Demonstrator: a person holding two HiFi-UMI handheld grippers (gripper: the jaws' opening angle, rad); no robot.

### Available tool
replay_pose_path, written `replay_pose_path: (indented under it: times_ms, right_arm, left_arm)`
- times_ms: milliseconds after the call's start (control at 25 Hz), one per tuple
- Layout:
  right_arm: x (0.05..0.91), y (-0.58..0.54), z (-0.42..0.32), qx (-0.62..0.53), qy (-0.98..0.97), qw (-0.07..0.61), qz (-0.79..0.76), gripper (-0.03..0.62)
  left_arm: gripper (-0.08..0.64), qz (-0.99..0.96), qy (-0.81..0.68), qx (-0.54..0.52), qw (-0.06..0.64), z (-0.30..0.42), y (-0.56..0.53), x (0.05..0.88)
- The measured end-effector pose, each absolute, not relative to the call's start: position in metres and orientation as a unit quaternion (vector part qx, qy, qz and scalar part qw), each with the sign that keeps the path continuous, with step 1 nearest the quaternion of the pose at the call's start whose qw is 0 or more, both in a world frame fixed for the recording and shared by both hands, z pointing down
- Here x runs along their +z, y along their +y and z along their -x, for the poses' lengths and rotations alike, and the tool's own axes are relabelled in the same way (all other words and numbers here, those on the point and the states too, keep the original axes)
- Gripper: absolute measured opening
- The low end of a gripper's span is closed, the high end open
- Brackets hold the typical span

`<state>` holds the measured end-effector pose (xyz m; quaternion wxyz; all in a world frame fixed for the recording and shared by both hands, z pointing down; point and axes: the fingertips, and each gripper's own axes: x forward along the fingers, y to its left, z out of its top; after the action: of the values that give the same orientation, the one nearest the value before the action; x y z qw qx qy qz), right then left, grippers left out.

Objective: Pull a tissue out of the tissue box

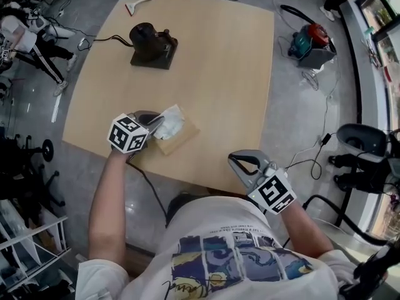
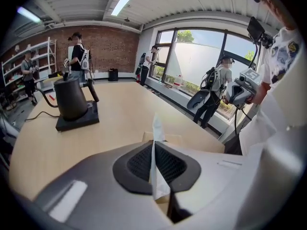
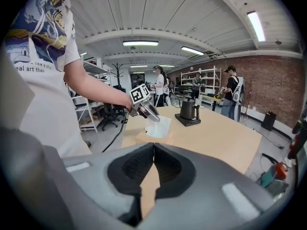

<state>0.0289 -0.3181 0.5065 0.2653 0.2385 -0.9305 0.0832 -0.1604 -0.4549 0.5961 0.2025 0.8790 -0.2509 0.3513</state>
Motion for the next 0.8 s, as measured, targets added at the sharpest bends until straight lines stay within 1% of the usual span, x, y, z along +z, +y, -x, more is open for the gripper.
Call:
replay_pose_path:
  times_ms: [280,800]
  right_arm:
    - [0.505,-0.308,-0.017,0.075,-0.934,0.264,-0.229,0.003]
    - [0.502,-0.283,0.001,0.07,-0.936,0.26,-0.226,0.003]
  left_arm:
    - [0.008,-0.878,-0.266,0.371,0.143,0.152,-0.444,0.58]
    - [0.008,-0.873,-0.298,0.373,0.104,0.143,-0.427,0.536]
